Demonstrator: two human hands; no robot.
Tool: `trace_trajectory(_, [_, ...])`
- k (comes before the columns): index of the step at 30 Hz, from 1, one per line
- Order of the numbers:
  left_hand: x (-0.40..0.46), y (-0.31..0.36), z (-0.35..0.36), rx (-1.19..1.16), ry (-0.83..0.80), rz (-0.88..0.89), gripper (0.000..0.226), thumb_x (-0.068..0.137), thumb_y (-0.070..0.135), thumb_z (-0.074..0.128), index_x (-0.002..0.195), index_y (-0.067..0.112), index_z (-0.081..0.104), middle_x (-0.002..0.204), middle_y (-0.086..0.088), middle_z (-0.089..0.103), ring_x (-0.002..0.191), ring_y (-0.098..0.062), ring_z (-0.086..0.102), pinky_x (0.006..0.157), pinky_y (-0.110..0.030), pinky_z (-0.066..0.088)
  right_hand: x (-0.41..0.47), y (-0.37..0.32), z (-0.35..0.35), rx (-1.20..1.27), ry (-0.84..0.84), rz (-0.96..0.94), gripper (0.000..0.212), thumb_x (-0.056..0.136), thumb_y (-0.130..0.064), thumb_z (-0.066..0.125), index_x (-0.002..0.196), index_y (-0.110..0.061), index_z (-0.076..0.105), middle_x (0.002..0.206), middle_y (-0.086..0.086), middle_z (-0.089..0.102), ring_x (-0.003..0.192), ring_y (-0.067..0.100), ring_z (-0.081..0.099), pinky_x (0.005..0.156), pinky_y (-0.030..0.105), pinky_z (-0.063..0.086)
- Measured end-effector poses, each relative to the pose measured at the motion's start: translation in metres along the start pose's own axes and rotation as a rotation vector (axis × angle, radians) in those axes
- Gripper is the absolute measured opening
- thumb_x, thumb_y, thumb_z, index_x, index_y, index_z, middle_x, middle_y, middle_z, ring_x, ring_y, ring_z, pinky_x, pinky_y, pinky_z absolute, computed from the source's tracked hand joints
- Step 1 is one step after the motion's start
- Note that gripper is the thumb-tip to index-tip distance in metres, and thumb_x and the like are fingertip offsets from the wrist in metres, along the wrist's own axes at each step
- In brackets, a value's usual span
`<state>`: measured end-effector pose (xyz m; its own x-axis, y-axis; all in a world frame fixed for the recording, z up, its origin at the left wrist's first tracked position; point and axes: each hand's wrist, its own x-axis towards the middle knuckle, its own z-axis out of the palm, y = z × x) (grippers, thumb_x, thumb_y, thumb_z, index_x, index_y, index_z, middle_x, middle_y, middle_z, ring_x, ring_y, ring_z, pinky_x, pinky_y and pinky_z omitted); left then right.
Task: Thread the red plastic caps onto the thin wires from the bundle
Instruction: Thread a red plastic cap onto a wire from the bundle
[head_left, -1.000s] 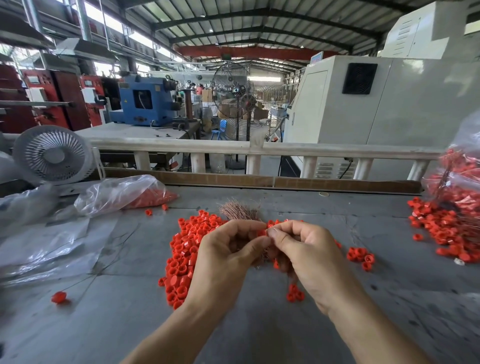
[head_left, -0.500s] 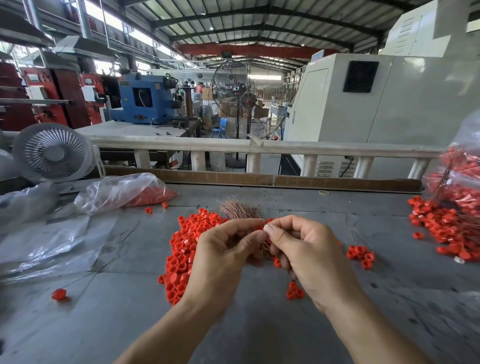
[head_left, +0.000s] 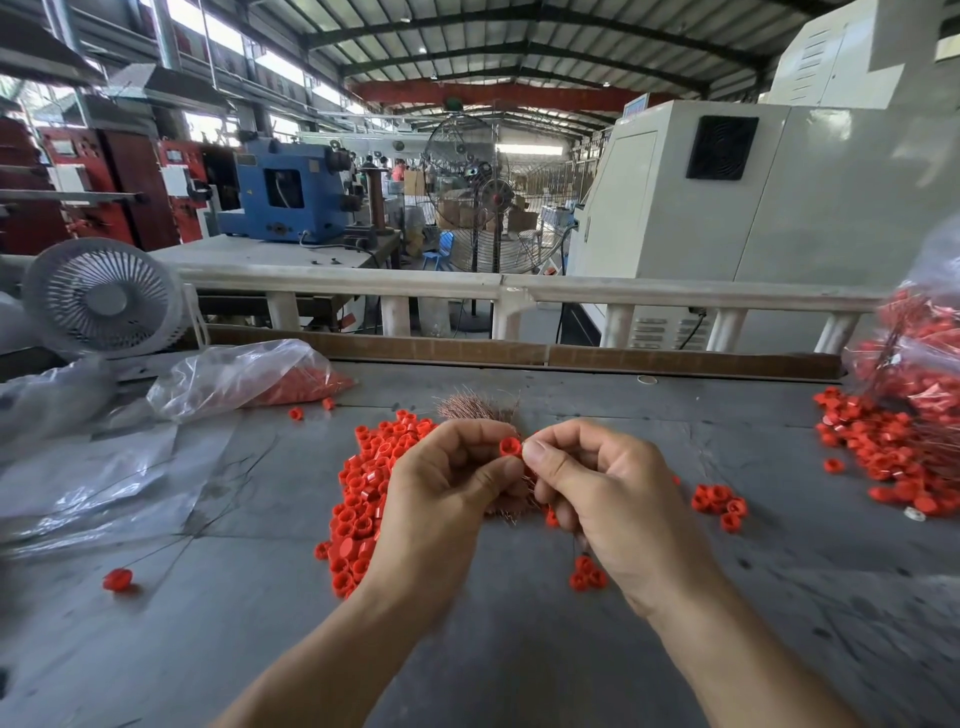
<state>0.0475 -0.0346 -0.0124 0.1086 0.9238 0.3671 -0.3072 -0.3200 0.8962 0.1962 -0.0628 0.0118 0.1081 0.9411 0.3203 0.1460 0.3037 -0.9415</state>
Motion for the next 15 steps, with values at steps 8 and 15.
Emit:
trace_trajectory(8, [0.001, -0.0011, -0.0013, -0.004, 0.002, 0.005, 0.026, 0.088, -0.005, 0.069, 0.098, 0.017, 0.078, 0.086, -0.013, 0.075, 0.075, -0.018, 0.07, 0.07, -0.022, 0.056, 0.0002, 0.0, -0.0012, -0.026, -0.013, -0.055, 0.017, 0.099, -0.024, 0.065, 0.085, -0.026, 0.075, 0.059, -0.004, 0.06, 0.048, 0.007, 0.045, 0.043, 0.016, 0.034])
trace_trajectory(15, [0.0006, -0.0006, -0.0014, 0.001, 0.016, -0.012, 0.025, 0.089, -0.007, 0.068, 0.104, 0.011, 0.076, 0.088, -0.016, 0.073, 0.074, -0.017, 0.068, 0.069, -0.022, 0.057, 0.0029, 0.0058, -0.0033, -0.053, -0.051, -0.053, 0.021, 0.101, -0.021, 0.06, 0.089, -0.029, 0.076, 0.061, -0.003, 0.061, 0.053, 0.005, 0.05, 0.051, 0.016, 0.038])
